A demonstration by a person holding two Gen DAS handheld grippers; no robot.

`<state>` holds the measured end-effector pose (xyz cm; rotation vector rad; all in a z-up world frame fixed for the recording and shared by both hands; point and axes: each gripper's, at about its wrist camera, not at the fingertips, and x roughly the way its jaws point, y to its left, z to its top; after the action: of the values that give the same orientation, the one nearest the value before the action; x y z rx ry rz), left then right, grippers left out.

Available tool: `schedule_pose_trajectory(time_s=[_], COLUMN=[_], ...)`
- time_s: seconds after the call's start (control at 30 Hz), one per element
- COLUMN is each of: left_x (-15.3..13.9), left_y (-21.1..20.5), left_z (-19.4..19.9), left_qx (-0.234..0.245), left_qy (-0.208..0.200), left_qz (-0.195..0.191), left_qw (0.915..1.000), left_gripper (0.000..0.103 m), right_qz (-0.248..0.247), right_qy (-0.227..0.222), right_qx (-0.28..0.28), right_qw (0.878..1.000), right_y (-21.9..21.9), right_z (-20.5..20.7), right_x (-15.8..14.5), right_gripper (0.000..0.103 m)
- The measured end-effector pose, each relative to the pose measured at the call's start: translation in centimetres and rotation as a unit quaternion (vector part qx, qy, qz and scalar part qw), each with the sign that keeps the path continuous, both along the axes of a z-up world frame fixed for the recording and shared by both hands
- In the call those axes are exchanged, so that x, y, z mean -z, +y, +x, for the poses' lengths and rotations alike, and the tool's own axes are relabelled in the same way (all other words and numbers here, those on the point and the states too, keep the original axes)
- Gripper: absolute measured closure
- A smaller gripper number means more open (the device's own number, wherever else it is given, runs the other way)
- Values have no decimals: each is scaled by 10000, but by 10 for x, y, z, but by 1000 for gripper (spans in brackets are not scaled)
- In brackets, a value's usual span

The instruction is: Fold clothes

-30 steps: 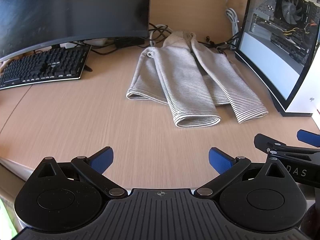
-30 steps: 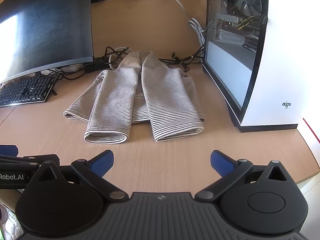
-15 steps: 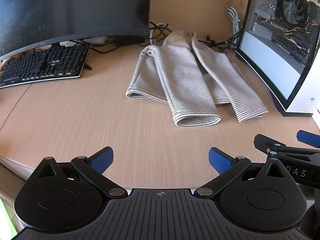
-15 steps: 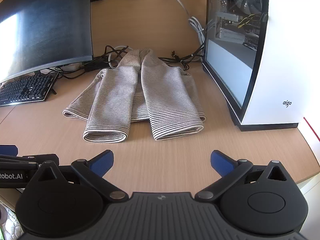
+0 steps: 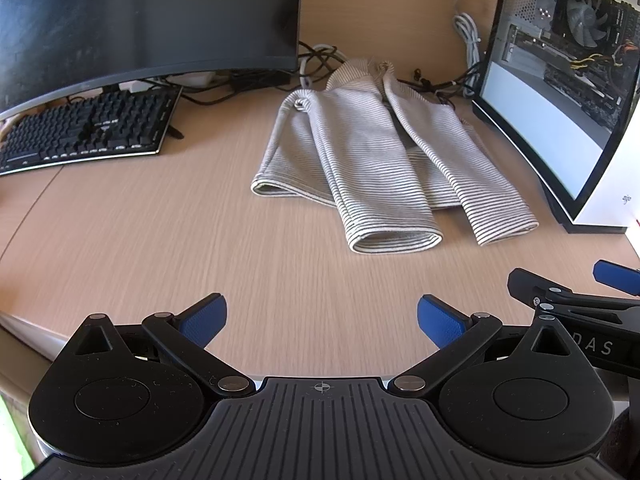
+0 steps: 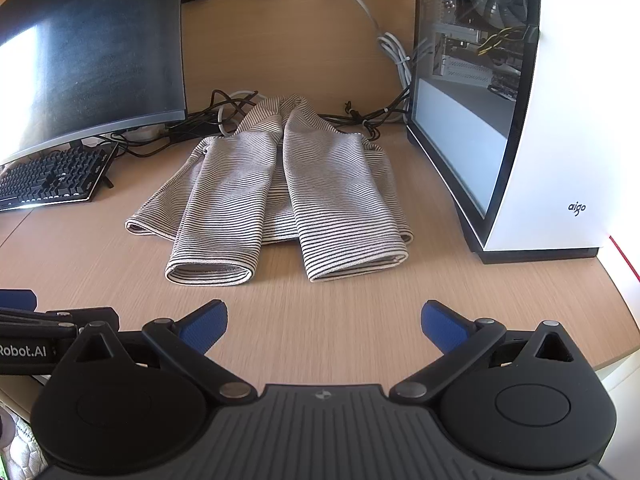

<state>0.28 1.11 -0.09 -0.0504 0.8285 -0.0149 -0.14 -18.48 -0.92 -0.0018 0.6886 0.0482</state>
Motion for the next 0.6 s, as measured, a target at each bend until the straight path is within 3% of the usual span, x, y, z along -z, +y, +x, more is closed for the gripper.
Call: schedule_pose_trajectory(time_s=[0.6], left_x=[4], left_y=[0], left_z=[6], left_qx=[47], left_qy=[76], left_qz=[-46], left_qw=[9999], left_gripper=[0], right_qz=[18], right_qy=[86], right_qx=[-49], right_qw=[9999], right_y=[-3], right_z=[6], right_x=[5], right_gripper=[0])
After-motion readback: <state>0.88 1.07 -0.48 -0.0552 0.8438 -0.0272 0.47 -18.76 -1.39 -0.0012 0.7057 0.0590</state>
